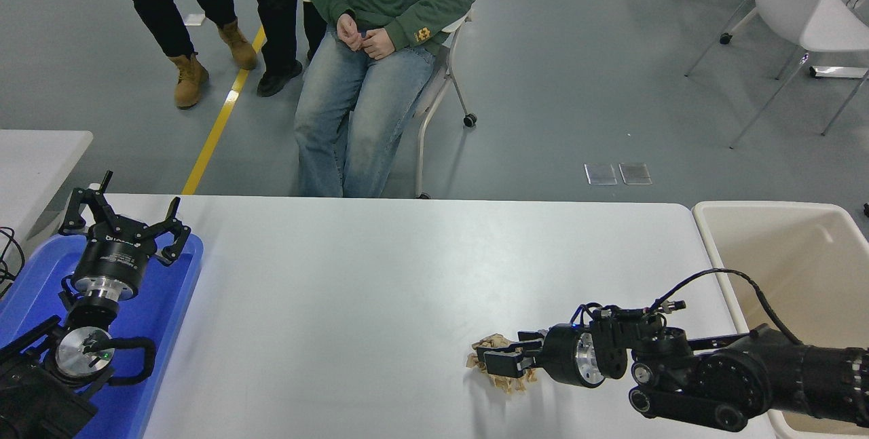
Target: Clean the table surface
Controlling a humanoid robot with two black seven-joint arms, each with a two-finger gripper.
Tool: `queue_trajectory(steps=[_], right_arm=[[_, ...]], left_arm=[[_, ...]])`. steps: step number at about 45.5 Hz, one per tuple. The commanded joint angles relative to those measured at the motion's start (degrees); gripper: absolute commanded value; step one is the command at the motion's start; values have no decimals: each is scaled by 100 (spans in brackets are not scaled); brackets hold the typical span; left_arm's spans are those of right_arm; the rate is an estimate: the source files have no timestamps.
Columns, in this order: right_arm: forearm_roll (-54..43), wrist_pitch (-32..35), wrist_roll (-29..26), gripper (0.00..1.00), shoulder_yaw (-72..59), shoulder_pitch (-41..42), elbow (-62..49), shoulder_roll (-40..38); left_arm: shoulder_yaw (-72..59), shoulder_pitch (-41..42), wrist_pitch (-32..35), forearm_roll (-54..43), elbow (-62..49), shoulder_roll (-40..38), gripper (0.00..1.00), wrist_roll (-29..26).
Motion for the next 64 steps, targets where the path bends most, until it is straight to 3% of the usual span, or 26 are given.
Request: queue_trajectory(steps=[1,8,24,32,36,41,64], right_arm=[[-113,-10,56,87,-117,-59,-15,36],[-192,-10,56,79,-126,-50,-24,72],[-289,-19,56,78,-135,-59,-103,194],[-341,-10,56,46,-135,-41,-103,195],[-324,25,30,22,-135,-15,-103,177],[-262,60,-5,0,-126,3,-103,151],[467,385,-31,0,269,134,187,-245]], left_arm=[[0,0,0,0,0,0,100,0],[0,0,0,0,0,0,100,0],[0,0,0,0,0,0,100,0],[0,0,0,0,0,0,100,0],[1,0,0,0,0,0,100,0],[9,0,0,0,0,0,100,0],[0,0,0,0,0,0,100,0]])
